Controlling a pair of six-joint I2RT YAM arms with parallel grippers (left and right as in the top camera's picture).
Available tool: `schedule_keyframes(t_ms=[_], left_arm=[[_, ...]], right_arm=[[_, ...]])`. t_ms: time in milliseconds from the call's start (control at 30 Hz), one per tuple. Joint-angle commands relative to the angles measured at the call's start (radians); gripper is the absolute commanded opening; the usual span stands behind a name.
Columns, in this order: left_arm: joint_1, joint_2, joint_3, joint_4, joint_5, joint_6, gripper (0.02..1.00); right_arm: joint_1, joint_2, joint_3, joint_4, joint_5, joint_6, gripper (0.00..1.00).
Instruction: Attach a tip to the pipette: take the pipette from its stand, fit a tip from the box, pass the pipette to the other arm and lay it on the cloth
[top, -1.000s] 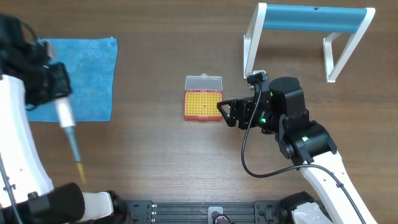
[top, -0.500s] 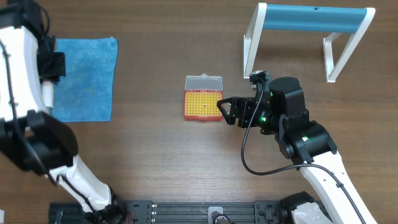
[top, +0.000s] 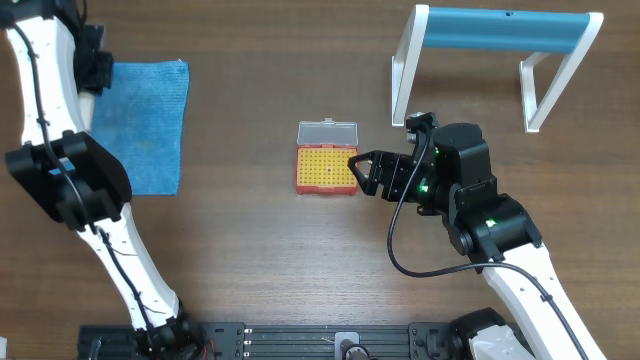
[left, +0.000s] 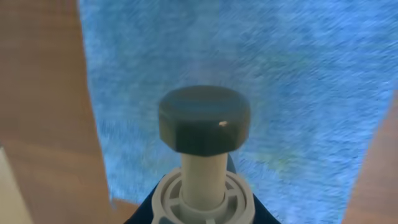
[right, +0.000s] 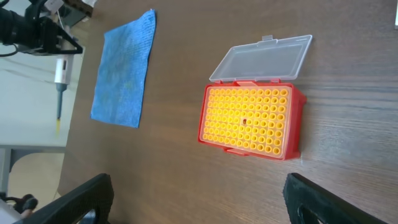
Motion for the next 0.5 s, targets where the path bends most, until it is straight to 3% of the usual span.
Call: schedule_keyframes(t_ms=[33, 500], left_arm=[[0.027, 0.085, 0.026, 0.011, 0.187, 0.021, 0.029], [0.053, 0.198, 0.025, 0.048, 0.202, 0.024, 0.029]], right_arm=[[-0.007, -0.001, 0.013, 0.008, 0.013, 0.019, 0.893], [-0.007, -0.001, 0.013, 0.008, 0.013, 0.026, 0.895]])
